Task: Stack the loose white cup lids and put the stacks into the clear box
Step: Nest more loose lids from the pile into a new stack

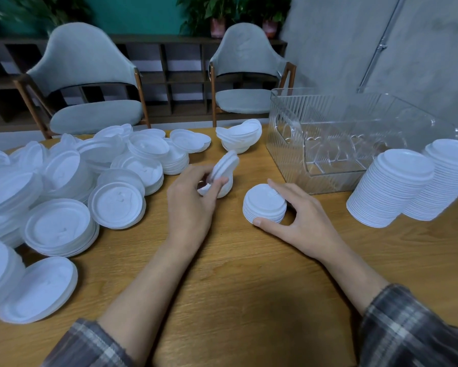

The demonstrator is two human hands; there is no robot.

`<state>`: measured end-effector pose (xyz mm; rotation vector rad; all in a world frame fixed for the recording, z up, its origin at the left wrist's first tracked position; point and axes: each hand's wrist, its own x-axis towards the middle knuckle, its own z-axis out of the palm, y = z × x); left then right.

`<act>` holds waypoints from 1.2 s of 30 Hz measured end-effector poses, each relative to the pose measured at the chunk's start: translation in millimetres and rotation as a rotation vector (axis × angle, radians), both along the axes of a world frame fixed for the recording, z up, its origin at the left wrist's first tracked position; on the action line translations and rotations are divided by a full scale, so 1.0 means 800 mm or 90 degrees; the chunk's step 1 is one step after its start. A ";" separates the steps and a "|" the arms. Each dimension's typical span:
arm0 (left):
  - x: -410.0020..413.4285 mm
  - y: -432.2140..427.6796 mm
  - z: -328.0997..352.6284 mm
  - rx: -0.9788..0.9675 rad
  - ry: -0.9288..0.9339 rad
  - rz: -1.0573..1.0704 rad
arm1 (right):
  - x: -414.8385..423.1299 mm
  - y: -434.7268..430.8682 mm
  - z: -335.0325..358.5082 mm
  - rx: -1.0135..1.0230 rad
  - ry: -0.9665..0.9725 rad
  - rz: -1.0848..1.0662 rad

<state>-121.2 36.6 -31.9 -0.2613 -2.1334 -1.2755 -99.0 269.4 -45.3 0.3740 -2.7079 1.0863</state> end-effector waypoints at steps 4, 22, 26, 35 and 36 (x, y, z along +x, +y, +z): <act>0.004 0.009 0.011 0.097 -0.074 -0.048 | 0.000 -0.001 0.000 -0.008 -0.001 -0.001; 0.019 0.030 0.003 -0.061 -0.194 -0.114 | 0.001 0.000 0.001 -0.015 0.017 0.013; 0.019 0.025 0.002 -0.064 -0.214 -0.210 | 0.002 -0.001 0.002 -0.021 0.019 0.018; 0.019 0.037 0.001 -0.013 -0.189 -0.174 | 0.001 0.000 0.002 -0.039 0.000 0.015; 0.019 0.038 0.001 -0.017 -0.181 -0.168 | 0.001 -0.001 0.002 -0.037 0.004 0.015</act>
